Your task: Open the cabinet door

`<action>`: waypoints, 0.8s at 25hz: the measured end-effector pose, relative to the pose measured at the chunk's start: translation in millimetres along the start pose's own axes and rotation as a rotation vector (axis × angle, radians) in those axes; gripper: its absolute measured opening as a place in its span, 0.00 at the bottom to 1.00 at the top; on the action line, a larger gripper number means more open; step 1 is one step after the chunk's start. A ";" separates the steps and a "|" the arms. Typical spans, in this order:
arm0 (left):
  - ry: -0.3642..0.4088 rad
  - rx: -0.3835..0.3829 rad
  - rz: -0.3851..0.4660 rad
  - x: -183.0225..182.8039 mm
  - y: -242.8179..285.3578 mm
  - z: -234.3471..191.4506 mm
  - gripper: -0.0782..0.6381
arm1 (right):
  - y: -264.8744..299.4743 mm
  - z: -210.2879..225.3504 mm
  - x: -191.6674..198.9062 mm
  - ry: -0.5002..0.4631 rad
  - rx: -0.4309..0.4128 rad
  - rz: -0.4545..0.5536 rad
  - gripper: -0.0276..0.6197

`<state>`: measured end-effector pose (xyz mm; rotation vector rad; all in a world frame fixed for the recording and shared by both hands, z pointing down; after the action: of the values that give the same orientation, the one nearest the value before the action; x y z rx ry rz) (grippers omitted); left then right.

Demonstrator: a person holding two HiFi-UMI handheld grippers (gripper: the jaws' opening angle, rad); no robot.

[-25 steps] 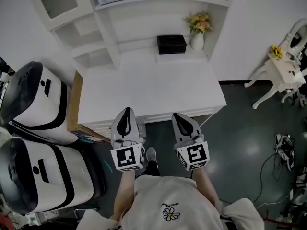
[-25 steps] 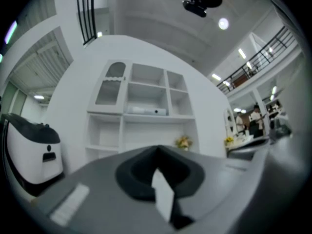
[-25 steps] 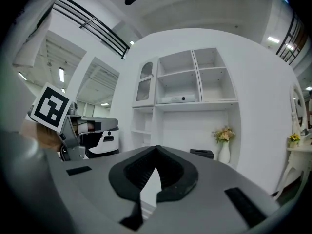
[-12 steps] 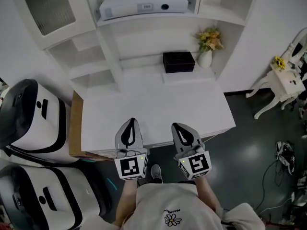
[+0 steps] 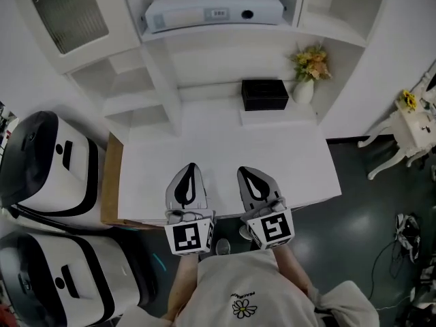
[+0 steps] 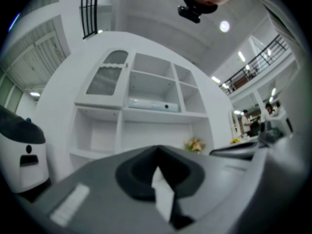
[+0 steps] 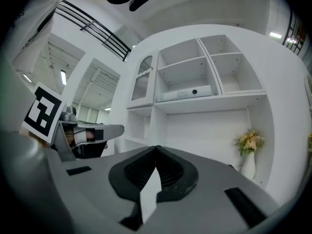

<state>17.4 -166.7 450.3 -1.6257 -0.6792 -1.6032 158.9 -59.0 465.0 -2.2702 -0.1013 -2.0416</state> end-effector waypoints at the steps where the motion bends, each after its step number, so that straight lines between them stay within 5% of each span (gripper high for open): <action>1: 0.001 -0.016 0.003 -1.0 3.3 2.1 0.12 | 4.4 4.6 -2.1 -0.005 -0.011 0.008 0.04; 20: 0.020 -0.188 0.044 -10.1 41.1 4.3 0.12 | 42.7 47.4 -4.1 -0.023 -0.116 0.041 0.04</action>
<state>52.0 -186.0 434.8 -1.7432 -0.4915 -1.6910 210.0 -96.3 455.1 -2.3417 0.0641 -2.0525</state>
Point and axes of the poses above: the fingertips, and each gripper's own axes: y forward along the fingers, z to its right, x out of its underside, the point moved 9 cm from there along -y, backward along the fingers, and after that the axes turned 1 degree about -z, right-handed, at the moved point
